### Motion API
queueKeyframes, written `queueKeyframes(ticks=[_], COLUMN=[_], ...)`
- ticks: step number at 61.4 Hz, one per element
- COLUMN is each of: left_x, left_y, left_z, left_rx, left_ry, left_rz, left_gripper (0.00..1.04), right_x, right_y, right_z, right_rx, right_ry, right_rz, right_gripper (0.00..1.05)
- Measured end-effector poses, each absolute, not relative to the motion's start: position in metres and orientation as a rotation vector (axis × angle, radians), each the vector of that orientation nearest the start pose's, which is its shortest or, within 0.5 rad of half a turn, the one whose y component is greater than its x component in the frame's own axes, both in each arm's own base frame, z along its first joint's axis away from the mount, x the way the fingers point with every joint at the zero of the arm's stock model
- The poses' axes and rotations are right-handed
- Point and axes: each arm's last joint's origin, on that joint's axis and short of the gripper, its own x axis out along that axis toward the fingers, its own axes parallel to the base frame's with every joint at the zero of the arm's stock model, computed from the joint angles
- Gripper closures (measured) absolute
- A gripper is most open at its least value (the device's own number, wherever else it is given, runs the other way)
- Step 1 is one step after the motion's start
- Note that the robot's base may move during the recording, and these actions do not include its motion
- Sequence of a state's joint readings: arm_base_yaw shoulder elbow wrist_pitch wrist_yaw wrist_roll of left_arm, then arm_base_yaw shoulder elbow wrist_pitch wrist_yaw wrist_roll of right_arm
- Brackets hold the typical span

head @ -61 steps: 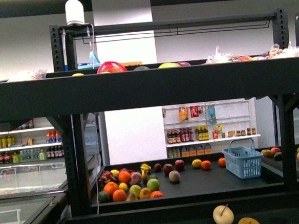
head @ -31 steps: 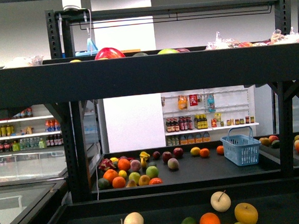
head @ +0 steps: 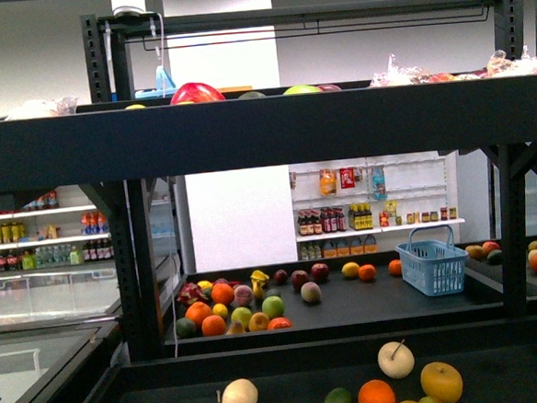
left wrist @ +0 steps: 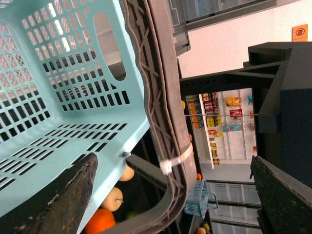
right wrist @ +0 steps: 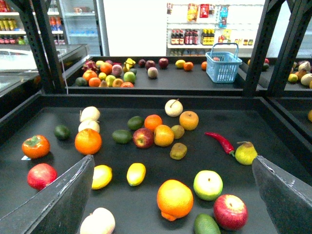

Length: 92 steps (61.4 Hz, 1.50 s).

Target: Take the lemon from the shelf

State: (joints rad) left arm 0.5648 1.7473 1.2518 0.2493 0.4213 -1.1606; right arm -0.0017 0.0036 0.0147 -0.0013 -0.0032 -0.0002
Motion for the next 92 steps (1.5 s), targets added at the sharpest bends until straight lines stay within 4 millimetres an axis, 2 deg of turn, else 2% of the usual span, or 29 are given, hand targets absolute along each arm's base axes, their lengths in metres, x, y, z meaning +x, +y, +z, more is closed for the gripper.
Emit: queueKeyframes(ticks=[21,32,38,60,65,79,85,92], left_x=[0.403,0.423,0.428,0.426,0.424,0.409,0.402,0.394], left_y=[0.227,0.230,0.229,0.226,0.223,0.200,0.180,0.148], left_z=[0.274,0.276,0.278,0.267,0.266,0.296,0.314,0.329], left_rx=[-1.339,-1.354,-1.355,-1.387,-1.374,-1.270,-1.200,-1.130], left_ry=[0.074,0.063,0.060,0.097,0.120,0.133,0.140,0.175], left_rz=[0.242,0.240,0.247,0.275,0.268,0.159,0.076,-0.042], left_gripper=[0.08,0.08,0.25,0.87,0.92,0.93,0.94,0.94], right_x=[0.097,0.097,0.097,0.097,0.097,0.097,0.097,0.097], right_y=[0.000,0.000,0.000,0.000,0.000,0.000,0.000,0.000], right_z=[0.168,0.168,0.168,0.168,0.168,0.168,0.168,0.168], right_rx=[0.000,0.000,0.000,0.000,0.000,0.000,-0.001,-0.001], right_ry=[-0.010,-0.010,-0.010,-0.010,-0.010,-0.010,-0.010,-0.010], right_rz=[0.002,0.002,0.002,0.002,0.002,0.002,0.002,0.002], right_gripper=[0.07,0.07,0.07,0.07,0.07,0.07,0.07,0.07])
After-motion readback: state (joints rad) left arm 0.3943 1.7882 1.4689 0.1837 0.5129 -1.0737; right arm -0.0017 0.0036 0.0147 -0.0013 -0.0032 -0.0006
